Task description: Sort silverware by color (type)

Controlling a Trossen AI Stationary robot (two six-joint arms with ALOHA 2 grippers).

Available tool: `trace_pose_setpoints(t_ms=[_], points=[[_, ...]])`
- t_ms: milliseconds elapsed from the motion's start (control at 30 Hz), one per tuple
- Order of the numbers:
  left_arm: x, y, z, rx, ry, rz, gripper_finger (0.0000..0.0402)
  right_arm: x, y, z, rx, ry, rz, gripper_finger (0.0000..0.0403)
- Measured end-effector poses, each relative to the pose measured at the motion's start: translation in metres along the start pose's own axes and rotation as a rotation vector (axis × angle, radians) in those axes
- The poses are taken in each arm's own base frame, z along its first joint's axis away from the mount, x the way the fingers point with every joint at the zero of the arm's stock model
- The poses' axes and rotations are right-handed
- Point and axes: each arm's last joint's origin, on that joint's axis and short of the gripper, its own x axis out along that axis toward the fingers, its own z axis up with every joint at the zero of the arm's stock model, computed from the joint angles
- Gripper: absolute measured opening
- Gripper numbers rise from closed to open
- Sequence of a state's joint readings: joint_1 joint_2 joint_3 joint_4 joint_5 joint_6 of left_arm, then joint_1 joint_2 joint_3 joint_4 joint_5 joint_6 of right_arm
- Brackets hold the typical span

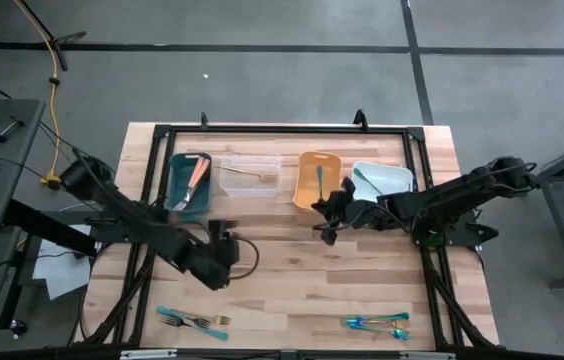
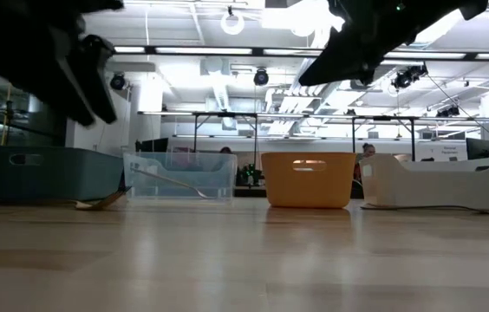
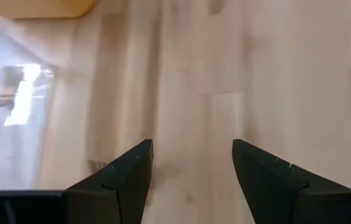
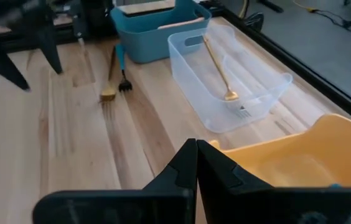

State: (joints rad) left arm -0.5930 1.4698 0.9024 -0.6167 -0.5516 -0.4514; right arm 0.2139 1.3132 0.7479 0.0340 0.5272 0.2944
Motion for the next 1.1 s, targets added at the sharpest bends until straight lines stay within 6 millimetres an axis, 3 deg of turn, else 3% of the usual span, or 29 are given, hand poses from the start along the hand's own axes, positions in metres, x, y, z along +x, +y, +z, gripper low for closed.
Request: trace_pose_setpoints(t_ms=[300,467,867,1100], points=[[0.054,-0.009,-0.011,-0.043,0.112,0.184,0.0214,0.001,-0.002,-0.001,0.016,0.007,-0.011,0.0001],[0.073,-0.01,-0.018,-0.052,0.174,0.227,0.0214,0.001,-0.002,-0.001,0.012,0.014,-0.014,0.0001],[0.088,-0.003,-0.025,-0.085,0.221,0.33,0.0206,0.001,-0.002,-0.002,0.014,0.018,-0.014,0.0001],[0.093,0.005,-0.024,-0.132,0.253,0.329,0.0136,0.001,-0.001,-0.002,0.036,0.022,-0.003,0.0001]])
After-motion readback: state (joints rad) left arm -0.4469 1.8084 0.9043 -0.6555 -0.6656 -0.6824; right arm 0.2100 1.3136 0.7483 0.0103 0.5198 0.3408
